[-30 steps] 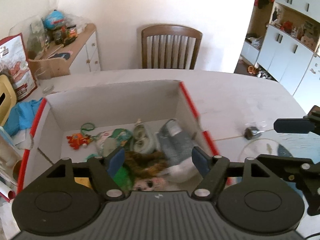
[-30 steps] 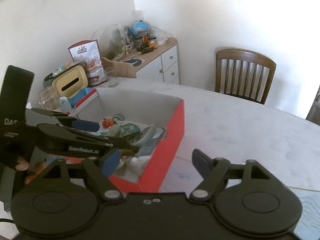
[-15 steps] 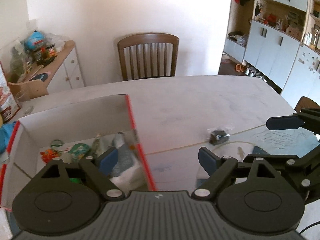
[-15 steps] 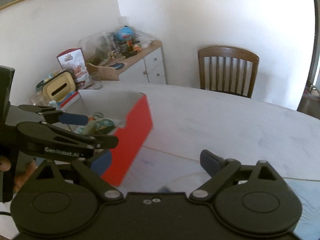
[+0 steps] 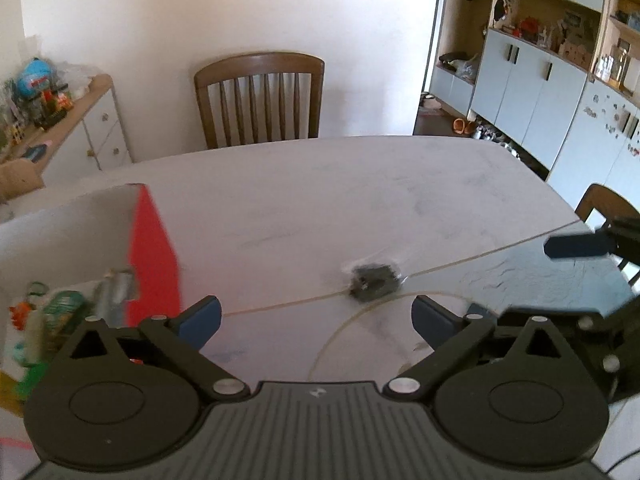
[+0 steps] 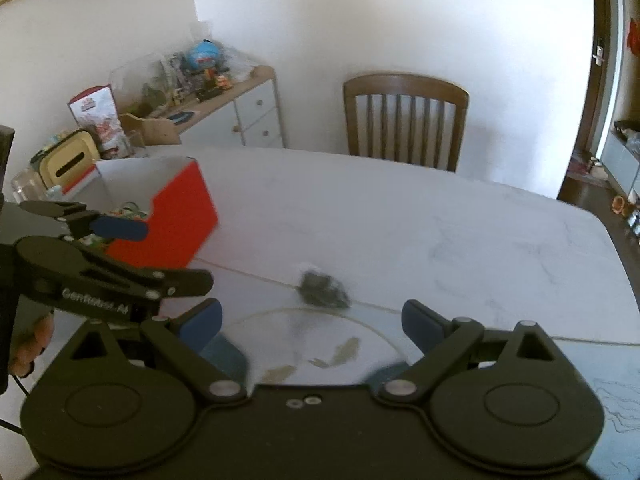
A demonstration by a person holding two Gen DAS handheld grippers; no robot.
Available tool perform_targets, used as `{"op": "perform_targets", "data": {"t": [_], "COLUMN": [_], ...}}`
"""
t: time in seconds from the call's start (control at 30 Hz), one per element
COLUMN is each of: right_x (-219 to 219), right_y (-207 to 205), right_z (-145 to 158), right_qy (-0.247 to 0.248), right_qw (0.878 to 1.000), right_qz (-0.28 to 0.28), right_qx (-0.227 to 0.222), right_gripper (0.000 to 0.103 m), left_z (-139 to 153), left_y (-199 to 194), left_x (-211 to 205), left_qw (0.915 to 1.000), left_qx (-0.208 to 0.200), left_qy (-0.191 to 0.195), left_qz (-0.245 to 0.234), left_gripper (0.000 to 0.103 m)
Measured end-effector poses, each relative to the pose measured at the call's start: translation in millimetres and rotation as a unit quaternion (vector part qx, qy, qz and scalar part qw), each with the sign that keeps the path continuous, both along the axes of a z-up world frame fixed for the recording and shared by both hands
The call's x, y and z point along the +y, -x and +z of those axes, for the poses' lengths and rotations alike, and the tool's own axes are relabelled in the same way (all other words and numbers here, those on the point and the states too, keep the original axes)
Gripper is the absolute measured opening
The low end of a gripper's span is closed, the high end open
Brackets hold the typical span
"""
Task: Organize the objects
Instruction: 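Lower the left tool onto the black bag in clear plastic and close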
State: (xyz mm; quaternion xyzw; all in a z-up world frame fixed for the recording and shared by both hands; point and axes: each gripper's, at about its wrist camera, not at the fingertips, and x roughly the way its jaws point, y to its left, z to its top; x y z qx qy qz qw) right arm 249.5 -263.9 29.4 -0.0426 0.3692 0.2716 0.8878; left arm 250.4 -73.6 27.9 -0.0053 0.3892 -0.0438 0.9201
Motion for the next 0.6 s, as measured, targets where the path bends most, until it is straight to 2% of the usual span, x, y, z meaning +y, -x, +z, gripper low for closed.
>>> {"op": "perform_targets", "data": {"t": [0.2, 0.37, 0.6], "right_x": [-28.0, -45.1, -58.3], "right_y": [-9.5, -15.0, -24.2], "right_z": [-20.9, -36.1, -53.7], "right_qy": [0.004, 0.004, 0.01], "right_qw": [1.0, 0.999, 0.998], "right_qz": [-0.02, -0.033, -0.045], "right_qx": [0.023, 0.039, 0.052], "right_gripper": [0.096, 0.096, 0.096], "left_z": [-25.3, -42.3, -66.4], "left_y": [-28.5, -48.0, -68.5], "left_x": [-28.6, -51.9, -66.7], "left_qw": [0.9998, 0.9998, 0.9993], "left_qx": [0.014, 0.018, 0.025], "left_qy": [0.013, -0.002, -0.025], "left_qz": [0.005, -0.004, 0.01], "left_gripper": [0.102, 0.102, 0.102]}}
